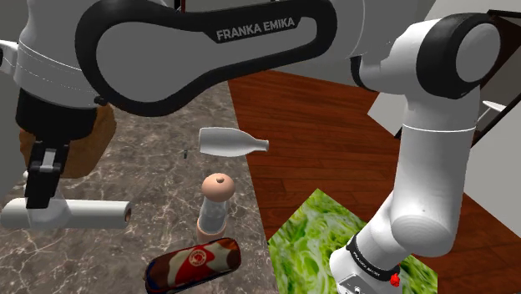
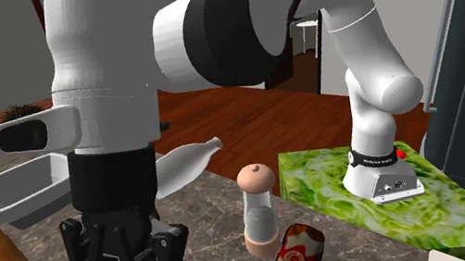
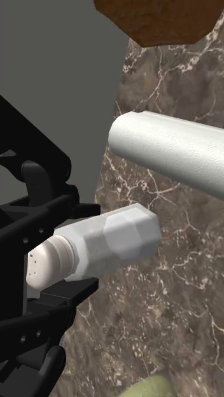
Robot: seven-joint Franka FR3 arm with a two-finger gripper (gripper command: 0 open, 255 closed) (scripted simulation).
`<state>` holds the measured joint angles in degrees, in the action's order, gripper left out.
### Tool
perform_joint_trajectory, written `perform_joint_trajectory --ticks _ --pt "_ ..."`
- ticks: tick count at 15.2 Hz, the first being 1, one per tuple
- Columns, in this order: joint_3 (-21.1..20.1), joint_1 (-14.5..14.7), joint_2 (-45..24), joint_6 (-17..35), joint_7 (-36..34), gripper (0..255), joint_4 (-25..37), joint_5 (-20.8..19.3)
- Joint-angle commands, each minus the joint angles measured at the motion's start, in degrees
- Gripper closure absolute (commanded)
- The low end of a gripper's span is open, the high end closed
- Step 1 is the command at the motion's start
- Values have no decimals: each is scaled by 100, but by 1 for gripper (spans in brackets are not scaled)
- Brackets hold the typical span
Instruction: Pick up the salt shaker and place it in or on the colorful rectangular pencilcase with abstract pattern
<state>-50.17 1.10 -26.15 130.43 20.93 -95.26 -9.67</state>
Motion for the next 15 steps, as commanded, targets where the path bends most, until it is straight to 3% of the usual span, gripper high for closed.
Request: perform_joint_trajectory --ticks 1,5,7,8,9,11,15 --pt "-277 -444 495 191 181 255 -622 375" --pt "-1000 -1477 1740 458 919 255 -1802 1648" --pt "-1260 -1924 2600 406 1606 255 -2296 2717" --pt "-1240 -2004 3082 301 1995 255 -2514 3312" --pt "-1104 -1960 3536 165 2338 255 -2722 3837" --pt "-615 -1588 4260 -92 2793 255 -3134 4538" --pt "198 -885 5425 -578 3285 255 -3933 5306"
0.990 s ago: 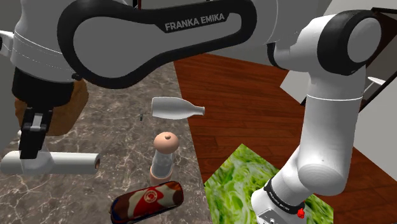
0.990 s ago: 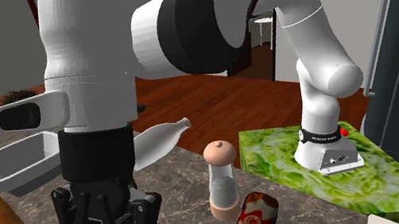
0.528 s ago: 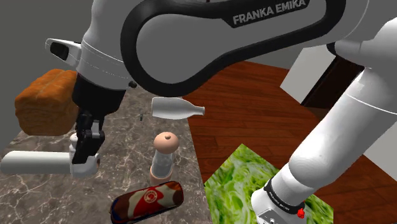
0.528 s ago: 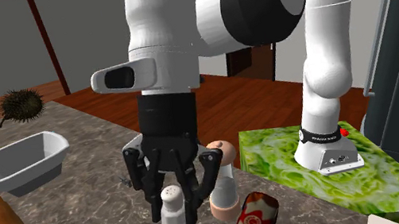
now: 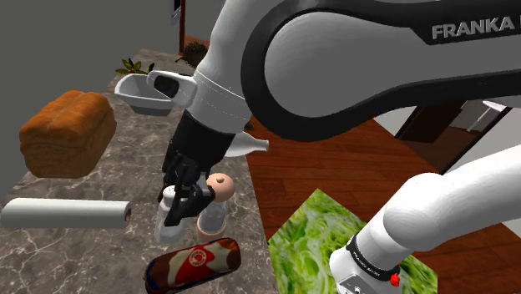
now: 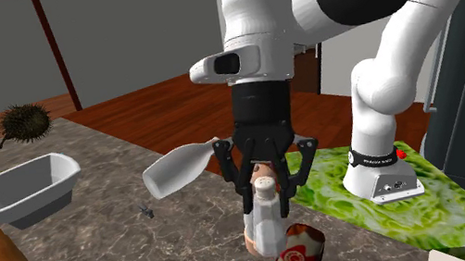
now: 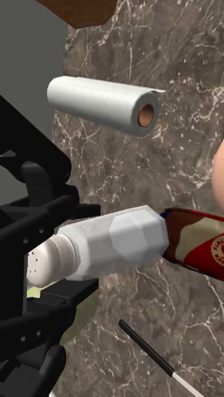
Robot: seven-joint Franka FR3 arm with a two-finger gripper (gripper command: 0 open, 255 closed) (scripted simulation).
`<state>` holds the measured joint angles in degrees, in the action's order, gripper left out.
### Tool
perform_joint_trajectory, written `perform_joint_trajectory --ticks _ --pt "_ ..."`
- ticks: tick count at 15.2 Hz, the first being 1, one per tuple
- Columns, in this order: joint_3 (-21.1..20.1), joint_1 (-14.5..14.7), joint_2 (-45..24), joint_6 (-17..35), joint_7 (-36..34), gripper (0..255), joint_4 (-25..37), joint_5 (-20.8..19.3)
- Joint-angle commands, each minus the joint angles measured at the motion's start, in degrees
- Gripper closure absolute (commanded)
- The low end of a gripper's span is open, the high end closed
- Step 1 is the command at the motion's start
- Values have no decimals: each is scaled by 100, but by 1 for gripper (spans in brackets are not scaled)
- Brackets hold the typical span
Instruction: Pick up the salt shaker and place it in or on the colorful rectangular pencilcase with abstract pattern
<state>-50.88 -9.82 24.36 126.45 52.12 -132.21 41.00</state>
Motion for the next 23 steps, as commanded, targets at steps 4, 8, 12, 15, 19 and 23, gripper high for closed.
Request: perform_joint_trajectory --ticks 4,8,12,15,19,23 --pt "711 658 1109 -451 361 255 -843 548" --pt "558 665 978 -128 473 255 -1041 676" --pt "391 660 813 210 591 255 -1220 808" --pt "258 648 664 477 682 255 -1341 907" --pt "69 619 428 851 807 255 -1484 1035" --pt "9 608 346 971 845 255 -1523 1071"
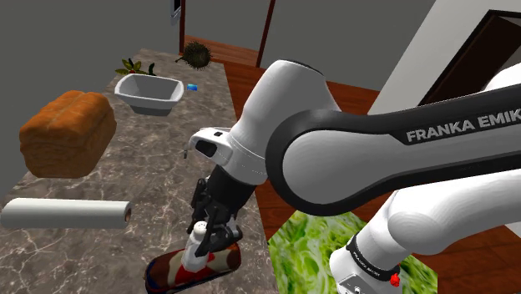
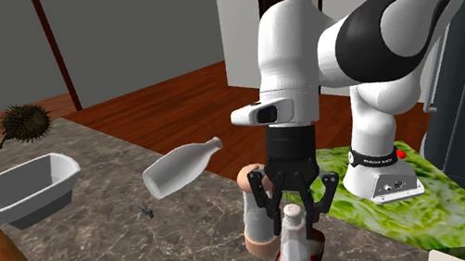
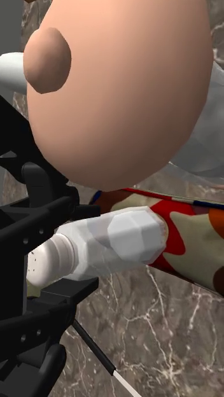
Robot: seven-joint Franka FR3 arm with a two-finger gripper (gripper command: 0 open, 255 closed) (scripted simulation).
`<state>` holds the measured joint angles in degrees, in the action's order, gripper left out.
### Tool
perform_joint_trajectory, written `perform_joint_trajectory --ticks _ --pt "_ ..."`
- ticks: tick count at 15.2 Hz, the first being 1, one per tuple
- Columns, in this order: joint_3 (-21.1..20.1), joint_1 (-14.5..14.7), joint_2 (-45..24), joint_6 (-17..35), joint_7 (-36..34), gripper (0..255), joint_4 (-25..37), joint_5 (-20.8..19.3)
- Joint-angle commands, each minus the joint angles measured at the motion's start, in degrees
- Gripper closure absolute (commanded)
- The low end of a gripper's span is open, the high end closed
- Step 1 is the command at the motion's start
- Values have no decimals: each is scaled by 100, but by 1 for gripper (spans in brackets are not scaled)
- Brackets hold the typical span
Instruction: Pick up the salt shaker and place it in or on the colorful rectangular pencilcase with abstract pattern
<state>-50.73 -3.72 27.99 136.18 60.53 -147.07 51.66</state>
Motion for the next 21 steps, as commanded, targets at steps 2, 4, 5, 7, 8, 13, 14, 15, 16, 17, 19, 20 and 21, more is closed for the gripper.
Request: perform_joint_trajectory --ticks 2,4,5,7,8,13,14,15,16,17,19,20,21 --pt "-4 -1 -17 -2 4 255 -37 5" --pt "-4 0 -17 -1 4 255 -37 5" --pt "-3 0 -18 -1 3 255 -37 4" --pt "-12 -3 -28 10 3 0 -36 5" --pt "-14 -7 -34 13 3 0 -33 2" --pt "356 98 403 -524 -39 0 2 -101" --pt "526 132 587 -771 -64 0 34 -169" --pt "657 156 720 -959 -86 0 65 -230" --pt "658 157 720 -958 -87 0 65 -231" --pt "659 158 721 -959 -87 0 64 -230" --pt "658 158 719 -958 -87 0 65 -231" --pt "658 157 719 -958 -87 0 65 -231" --pt "658 157 719 -958 -87 0 65 -231"
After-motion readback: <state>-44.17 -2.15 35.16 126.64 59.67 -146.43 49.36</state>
